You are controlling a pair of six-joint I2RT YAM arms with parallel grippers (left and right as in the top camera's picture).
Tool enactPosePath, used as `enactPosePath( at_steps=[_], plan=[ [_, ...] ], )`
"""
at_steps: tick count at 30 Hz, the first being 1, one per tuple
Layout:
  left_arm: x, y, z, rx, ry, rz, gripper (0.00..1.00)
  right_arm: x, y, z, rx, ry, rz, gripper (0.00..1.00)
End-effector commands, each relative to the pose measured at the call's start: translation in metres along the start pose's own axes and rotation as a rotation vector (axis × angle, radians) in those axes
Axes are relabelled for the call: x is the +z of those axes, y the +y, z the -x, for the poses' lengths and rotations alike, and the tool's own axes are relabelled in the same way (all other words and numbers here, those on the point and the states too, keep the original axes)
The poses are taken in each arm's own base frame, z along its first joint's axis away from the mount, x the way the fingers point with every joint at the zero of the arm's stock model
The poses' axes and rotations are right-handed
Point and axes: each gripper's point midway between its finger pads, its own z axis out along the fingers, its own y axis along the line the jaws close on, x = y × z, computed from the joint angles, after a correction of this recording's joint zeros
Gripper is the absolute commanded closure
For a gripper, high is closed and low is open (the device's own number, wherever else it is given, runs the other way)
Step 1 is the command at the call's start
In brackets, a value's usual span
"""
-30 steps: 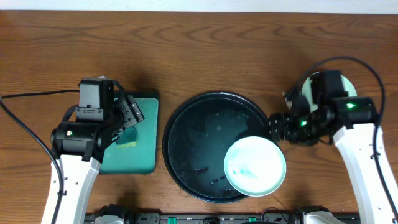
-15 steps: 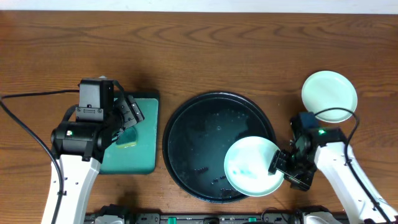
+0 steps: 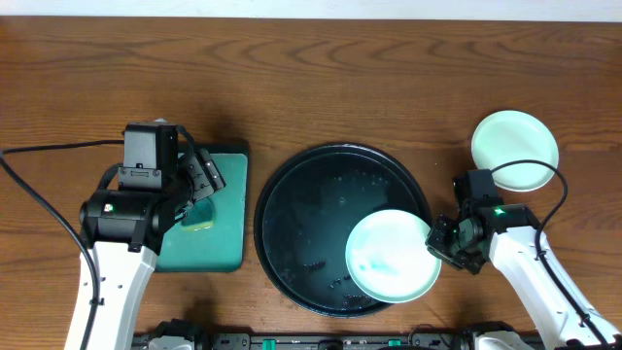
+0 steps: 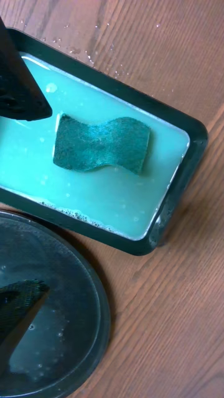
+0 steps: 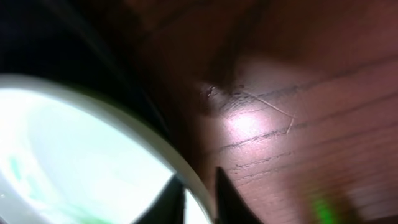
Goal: Clean dirty plates on tray and stack at the side
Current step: 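Move right gripper to the lower pale green plate and grip its rim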
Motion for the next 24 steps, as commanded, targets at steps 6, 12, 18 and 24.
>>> enactPosePath(
  at_steps=[6, 12, 18, 24],
  plan=[
    [0.001, 0.000, -0.001, 0.006, 0.004, 0.006, 0.18, -0.001, 0.007, 0.010, -0.092, -0.052, 0.020, 0.99],
    [0.001, 0.001, 0.000, 0.017, 0.001, 0.012, 0.18, -0.011, 0.056, 0.007, -0.364, -0.068, 0.221, 0.99],
    [0.002, 0.002, 0.000, 0.029, 0.001, 0.015, 0.19, -0.012, 0.086, 0.015, -0.426, -0.113, 0.318, 0.99],
    [0.011, 0.017, 0.002, 0.035, -0.004, 0.111, 0.20, 0.020, 0.089, 0.015, -0.413, -0.027, 0.308, 0.99]
  ],
)
